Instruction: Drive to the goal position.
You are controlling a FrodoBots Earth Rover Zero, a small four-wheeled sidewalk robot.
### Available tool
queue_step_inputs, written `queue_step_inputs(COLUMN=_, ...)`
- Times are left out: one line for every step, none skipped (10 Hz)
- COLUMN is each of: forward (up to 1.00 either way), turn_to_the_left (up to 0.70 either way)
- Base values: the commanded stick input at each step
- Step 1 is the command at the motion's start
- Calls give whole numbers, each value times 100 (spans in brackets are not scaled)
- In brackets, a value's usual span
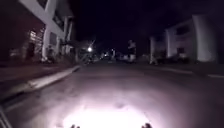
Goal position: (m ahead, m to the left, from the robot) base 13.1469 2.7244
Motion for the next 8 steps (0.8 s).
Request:
queue_step_inputs(forward=85, turn_to_the_left=0)
queue_step_inputs(forward=85, turn_to_the_left=0)
queue_step_inputs(forward=85, turn_to_the_left=0)
queue_step_inputs(forward=85, turn_to_the_left=0)
queue_step_inputs(forward=85, turn_to_the_left=0)
queue_step_inputs(forward=85, turn_to_the_left=0)
queue_step_inputs(forward=85, turn_to_the_left=0)
queue_step_inputs(forward=85, turn_to_the_left=0)
